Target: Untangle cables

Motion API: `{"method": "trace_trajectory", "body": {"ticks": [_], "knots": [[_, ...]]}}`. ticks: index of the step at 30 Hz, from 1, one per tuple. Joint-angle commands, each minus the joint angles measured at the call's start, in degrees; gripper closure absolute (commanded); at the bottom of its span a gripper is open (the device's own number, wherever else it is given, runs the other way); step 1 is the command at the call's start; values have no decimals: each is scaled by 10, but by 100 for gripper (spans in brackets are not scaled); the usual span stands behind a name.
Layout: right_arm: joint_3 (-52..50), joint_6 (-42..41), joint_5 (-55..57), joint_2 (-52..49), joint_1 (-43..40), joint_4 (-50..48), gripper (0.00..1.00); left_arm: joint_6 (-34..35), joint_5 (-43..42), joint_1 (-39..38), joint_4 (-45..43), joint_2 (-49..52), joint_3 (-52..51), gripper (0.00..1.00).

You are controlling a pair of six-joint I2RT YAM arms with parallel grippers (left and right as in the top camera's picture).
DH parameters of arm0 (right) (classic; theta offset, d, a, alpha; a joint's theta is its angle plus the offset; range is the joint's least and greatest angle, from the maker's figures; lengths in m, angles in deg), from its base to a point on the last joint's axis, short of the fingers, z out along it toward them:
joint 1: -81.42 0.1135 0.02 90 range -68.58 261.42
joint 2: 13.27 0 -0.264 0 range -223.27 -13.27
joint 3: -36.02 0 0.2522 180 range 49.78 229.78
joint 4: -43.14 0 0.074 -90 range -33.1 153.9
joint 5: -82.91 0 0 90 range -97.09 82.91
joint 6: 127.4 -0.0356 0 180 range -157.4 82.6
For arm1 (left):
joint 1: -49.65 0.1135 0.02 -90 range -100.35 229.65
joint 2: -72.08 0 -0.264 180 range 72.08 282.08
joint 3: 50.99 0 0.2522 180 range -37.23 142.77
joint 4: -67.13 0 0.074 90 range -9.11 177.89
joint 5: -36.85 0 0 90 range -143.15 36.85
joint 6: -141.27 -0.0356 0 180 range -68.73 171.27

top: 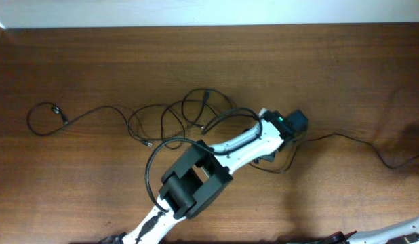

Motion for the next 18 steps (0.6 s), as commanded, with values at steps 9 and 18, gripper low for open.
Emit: {"method": "trace_trajectory", "body": {"ticks": [9, 18], "knots": [[23, 23, -10, 7, -4, 44, 23, -23, 3, -20, 15, 10, -6, 9], [23, 47, -82, 193, 41, 162, 14, -11, 19, 11, 36, -89, -5, 1]]}}
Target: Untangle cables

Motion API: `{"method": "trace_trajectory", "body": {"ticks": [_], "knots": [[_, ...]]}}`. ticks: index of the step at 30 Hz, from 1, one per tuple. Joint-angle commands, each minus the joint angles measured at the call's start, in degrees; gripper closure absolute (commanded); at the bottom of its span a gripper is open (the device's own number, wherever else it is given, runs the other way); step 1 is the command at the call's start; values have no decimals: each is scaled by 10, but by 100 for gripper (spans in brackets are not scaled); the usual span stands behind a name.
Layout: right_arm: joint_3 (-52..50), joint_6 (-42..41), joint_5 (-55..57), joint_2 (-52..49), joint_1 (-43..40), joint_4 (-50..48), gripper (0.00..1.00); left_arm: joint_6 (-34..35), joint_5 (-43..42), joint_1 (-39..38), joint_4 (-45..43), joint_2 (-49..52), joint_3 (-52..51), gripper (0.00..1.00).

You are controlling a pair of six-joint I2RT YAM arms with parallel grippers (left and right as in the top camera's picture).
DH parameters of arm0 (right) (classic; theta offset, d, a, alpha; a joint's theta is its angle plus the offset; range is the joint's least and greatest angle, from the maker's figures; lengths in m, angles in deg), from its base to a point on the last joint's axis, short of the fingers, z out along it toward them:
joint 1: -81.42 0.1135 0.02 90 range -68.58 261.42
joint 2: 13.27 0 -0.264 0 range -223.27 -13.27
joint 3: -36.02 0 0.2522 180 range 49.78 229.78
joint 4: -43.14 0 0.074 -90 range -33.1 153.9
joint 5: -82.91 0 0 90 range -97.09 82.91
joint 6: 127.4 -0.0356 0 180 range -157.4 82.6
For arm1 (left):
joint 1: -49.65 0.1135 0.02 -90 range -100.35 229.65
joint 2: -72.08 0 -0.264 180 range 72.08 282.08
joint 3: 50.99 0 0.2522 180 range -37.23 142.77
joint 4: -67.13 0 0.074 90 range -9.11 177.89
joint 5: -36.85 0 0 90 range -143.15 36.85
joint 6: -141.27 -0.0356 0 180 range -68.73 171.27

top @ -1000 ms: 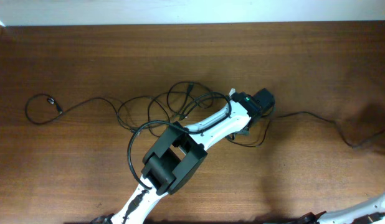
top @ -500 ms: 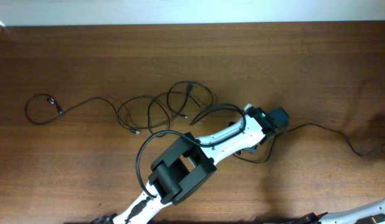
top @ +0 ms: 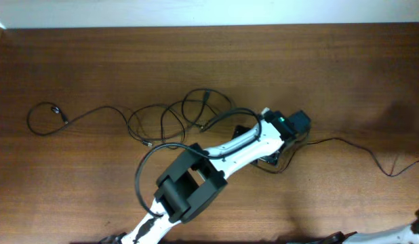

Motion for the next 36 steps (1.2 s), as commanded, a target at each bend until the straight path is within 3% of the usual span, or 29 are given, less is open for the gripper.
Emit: {"method": "trace_trajectory", "body": {"ticks": [1, 4, 9, 11, 12, 18, 24, 31, 36], "knots": [[1, 23, -15, 73, 52, 41, 13, 6, 4, 19, 6, -71, -3, 1], [1, 23, -35, 111, 118, 104, 13, 11, 4, 58, 20, -111, -4, 1], [1, 51, -47, 125, 353, 234, 14, 37, 4, 189, 28, -130, -4, 1], [1, 50, -46, 125, 429, 277, 1, 37, 4, 244, 30, -130, -4, 1], [1, 50, -40, 125, 470, 302, 1, 37, 4, 270, 29, -130, -4, 1], [-10, -9, -67, 110, 606, 450, 1, 36, 4, 376, 9, -130, -4, 1], [-81, -10, -79, 104, 743, 471, 1, 36, 4, 401, 4, -130, -4, 1], [-198, -31, -93, 104, 800, 429, 1, 36, 4, 400, 4, -130, -4, 1], [-202, -47, -179, 104, 800, 469, 1, 36, 4, 400, 4, -130, -4, 1]]}}
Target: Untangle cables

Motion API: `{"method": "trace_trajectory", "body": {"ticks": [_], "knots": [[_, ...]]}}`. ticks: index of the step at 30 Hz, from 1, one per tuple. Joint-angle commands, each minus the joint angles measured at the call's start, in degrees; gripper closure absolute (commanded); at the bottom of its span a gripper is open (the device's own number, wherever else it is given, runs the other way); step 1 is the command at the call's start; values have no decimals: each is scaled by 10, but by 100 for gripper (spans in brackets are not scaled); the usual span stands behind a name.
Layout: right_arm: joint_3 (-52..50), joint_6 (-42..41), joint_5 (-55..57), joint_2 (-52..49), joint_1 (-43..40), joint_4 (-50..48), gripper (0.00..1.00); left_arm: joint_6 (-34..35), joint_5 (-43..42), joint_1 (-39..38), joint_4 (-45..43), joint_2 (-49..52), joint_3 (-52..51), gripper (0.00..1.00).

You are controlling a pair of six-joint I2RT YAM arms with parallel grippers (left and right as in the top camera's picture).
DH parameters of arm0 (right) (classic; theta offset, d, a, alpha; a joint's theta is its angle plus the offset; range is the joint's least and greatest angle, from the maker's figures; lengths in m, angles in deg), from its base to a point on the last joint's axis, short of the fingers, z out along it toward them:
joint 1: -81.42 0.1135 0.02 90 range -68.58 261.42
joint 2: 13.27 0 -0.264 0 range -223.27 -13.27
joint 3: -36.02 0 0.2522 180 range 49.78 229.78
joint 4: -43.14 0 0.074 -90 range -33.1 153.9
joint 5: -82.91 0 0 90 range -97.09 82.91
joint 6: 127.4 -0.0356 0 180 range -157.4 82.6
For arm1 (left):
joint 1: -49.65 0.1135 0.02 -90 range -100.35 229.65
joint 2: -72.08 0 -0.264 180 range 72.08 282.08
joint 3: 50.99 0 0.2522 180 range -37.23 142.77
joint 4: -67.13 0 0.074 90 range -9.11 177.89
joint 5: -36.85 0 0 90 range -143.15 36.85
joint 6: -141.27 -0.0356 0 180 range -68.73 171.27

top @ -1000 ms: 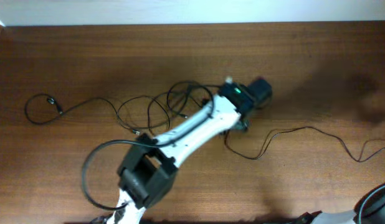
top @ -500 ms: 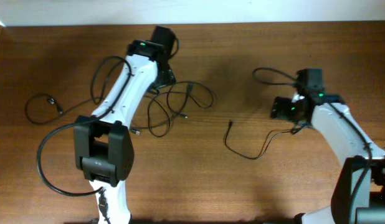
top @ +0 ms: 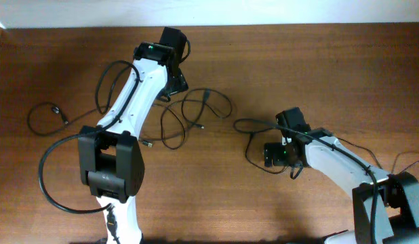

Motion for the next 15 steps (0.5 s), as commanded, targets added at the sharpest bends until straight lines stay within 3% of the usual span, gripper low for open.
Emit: {"method": "trace_trajectory", "body": {"ticks": [1, 4, 8, 15], "knots": [[-42, -47, -117, -35, 6, 41, 1, 8, 4, 1, 0, -14, -3, 1], [-50, -102, -131, -35, 6, 87, 1, 8, 4, 0, 0, -14, -3, 1], [-92, -195, -158, -35, 6, 73, 1, 8, 4, 0, 0, -14, -3, 1], [-165, -233, -207, -35, 69, -41, 0, 8, 4, 0, 0, -14, -3, 1]]}}
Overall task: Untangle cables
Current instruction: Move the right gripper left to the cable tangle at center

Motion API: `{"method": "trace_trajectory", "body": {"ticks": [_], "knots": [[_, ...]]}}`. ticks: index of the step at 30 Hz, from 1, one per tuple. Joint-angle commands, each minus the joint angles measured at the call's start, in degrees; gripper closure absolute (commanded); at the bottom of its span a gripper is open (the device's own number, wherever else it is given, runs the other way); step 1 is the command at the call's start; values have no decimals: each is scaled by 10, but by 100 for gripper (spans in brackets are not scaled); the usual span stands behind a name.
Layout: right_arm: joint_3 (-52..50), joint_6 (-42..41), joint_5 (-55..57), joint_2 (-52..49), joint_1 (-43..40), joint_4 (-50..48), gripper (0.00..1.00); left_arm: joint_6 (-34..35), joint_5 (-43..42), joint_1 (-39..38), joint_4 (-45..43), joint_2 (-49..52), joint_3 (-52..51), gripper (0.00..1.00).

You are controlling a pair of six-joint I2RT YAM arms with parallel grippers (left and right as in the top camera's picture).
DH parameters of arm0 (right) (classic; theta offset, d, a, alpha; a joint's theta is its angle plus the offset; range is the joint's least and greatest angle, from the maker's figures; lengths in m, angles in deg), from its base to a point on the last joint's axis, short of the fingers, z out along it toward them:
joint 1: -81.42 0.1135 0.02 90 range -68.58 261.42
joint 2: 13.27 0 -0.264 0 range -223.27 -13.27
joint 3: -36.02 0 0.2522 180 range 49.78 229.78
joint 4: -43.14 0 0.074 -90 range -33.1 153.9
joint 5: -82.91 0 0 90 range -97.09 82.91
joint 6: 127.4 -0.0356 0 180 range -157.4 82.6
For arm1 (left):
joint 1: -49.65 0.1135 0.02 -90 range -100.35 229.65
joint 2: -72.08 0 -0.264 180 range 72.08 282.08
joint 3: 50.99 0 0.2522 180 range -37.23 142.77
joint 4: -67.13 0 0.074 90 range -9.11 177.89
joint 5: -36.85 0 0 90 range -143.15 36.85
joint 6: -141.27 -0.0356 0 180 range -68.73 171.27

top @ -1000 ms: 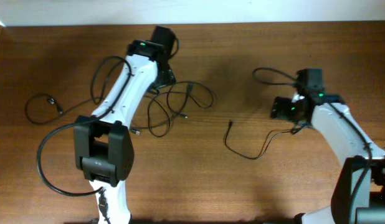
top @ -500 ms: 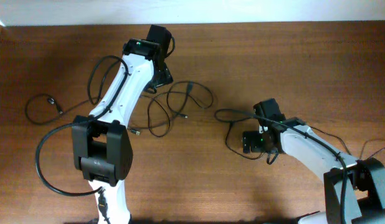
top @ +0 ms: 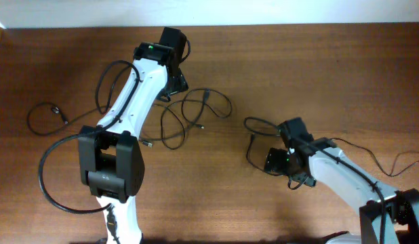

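Observation:
A tangle of thin black cable lies in loops at the table's upper middle. One strand trails left to a small loop with a plug. My left gripper sits at the tangle's upper left edge, its fingers hidden under the wrist. My right gripper is at centre right. A separate black cable curls into it and runs on to the right. The jaws appear shut on this cable.
The brown wooden table ends at a pale wall along the top. The left arm's own thick black harness bulges out at lower left. The right arm's base fills the lower right corner.
My right gripper has moved a little right and down. The free loop of its cable has followed, now lying further from the tangle. The left arm and the tangle are unchanged.
At first the left arm stretched across to centre right, by the right-hand cable, while the right arm was barely in view. Later the left gripper was at the tangle's top left and the right gripper at the right cable, which now lies apart from the tangle.

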Motion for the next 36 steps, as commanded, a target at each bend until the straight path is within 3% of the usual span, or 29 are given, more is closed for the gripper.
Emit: {"method": "trace_trajectory", "body": {"ticks": [1, 8, 15, 23, 28, 31, 36], "knots": [[-105, -33, -181, -84, 65, -67, 1, 8, 4, 1, 0, -14, -3, 1], [-105, -33, -141, -84, 199, -92, 2, 8, 4, 1, 0, -14, -3, 1], [-104, -133, -144, -84, 353, -93, 0, 8, 4, 1, 0, -14, -3, 1], [-93, -167, -125, -73, 353, -36, 1, 8, 4, 1, 0, -14, -3, 1], [-72, -163, -48, 60, 354, 2, 1, 8, 4, 1, 0, -14, -3, 1], [-72, -147, -5, 132, 353, 11, 1, 8, 4, 1, 0, -14, -3, 1], [-8, -64, 49, 140, 353, 19, 0, 8, 4, 1, 0, -14, -3, 1]]}}
